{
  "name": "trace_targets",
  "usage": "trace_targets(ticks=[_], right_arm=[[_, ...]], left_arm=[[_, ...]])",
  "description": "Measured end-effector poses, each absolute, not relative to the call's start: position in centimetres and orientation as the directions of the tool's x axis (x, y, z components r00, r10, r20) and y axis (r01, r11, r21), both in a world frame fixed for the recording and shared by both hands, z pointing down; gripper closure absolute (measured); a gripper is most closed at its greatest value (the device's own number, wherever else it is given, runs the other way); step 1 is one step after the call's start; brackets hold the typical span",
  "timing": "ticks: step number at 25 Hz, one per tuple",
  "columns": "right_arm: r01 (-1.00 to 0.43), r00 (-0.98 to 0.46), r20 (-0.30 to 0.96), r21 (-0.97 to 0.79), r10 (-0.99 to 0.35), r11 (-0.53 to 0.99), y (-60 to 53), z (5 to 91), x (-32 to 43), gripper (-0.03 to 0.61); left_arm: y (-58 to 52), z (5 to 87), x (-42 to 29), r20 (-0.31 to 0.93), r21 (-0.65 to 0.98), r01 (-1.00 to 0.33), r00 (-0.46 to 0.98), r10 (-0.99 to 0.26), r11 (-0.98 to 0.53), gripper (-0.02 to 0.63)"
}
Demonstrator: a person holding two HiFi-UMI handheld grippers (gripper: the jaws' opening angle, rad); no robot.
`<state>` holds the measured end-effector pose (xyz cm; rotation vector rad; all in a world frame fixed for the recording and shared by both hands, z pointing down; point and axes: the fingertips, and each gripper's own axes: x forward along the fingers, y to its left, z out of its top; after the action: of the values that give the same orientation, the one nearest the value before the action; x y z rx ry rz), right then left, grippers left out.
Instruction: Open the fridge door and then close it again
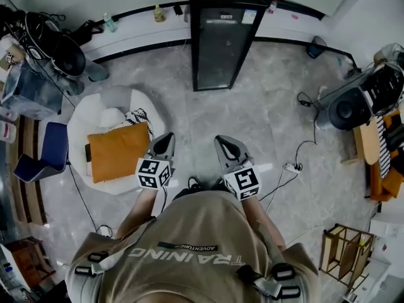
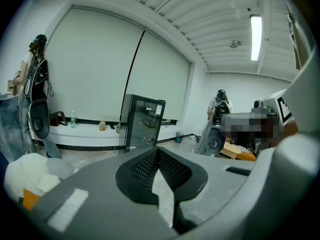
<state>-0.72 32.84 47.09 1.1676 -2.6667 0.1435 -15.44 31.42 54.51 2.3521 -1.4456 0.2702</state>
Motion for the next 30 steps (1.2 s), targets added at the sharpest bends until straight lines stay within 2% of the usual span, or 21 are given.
trace_targets(ticks=[11,19,30], right_arm=[[-0.72,-0.667,0.304,-0.03,-0.68,0.693,29.0,50.1,-0.9,0.583],[-0.67,-0.729,0.243,-0.061,-0.64,0.74,20.6,50.5,-3.0,0.583],[-0.636,-0.762,0.222,-0.081,-0.609,0.767,8.7,50.4,-0.1,0.583]], left_arm=[[28.9,56.8,-16.5,0.401,0.221,-0.905,0.423,-0.812,-0.363,0.612],[22.8,56.4,-18.5,0.443,0.174,-0.932,0.363,-0.82,-0.319,0.612],[11.1,54.4,-13.7,0.436,0.145,-0.926,0.376,-0.818,-0.348,0.613]])
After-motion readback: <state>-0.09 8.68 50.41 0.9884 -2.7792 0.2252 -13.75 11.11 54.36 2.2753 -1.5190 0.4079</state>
